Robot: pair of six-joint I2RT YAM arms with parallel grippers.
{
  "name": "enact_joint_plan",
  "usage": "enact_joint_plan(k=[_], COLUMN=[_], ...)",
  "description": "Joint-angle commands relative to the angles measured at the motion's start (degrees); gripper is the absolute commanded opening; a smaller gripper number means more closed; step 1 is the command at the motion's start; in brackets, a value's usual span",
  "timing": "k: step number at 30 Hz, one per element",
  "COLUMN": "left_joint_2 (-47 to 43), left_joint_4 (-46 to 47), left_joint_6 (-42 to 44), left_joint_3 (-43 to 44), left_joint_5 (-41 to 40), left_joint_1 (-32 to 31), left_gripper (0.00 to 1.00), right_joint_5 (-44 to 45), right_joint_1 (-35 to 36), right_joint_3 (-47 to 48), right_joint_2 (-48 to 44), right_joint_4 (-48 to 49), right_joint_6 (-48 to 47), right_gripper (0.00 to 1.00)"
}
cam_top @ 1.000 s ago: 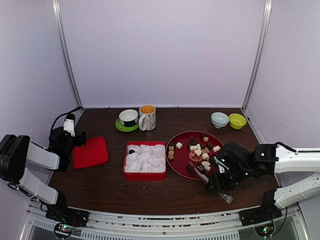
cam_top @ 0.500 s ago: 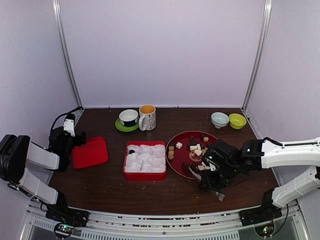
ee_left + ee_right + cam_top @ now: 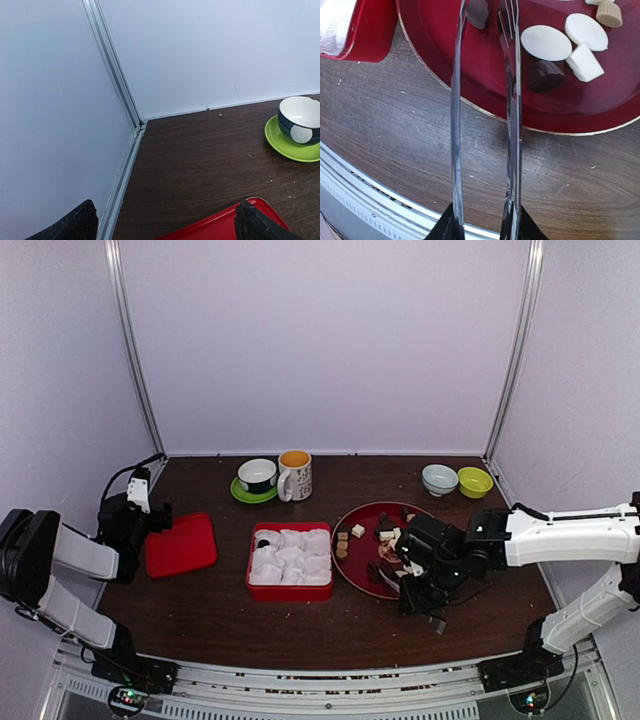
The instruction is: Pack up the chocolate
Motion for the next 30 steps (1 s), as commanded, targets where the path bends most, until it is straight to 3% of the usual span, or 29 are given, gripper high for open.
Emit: enact_joint_plan(k=[1, 14, 19, 30], left_joint_2=[0.3, 0.3, 0.3, 0.3], left_joint_4=[3.7, 3.7, 3.7, 3.7], left_joint_6=[-0.2, -0.2, -0.2, -0.2], left_joint_3=[-0.2, -0.3, -0.2, -0.2], left_joint_5=[0.7, 0.7, 0.7, 0.7], left_joint_1=[0.4, 0.4, 0.4, 0.4], left_gripper=[0.98, 0.98, 0.98, 0.98], right_joint_5=[4.0, 2.4, 2.7, 5.4], right_joint_1=[-0.2, 0.1, 0.1, 0.3], right_joint_3=[2.6, 2.6, 2.9, 7.8], right_joint_2=[0.0, 2.8, 2.6, -1.8], right_joint_4=[-4.0, -2.9, -2.4, -0.1], right_joint_6=[-2.4, -3.8, -3.8, -6.5], right_gripper=[0.32, 0.34, 0.26, 0.23])
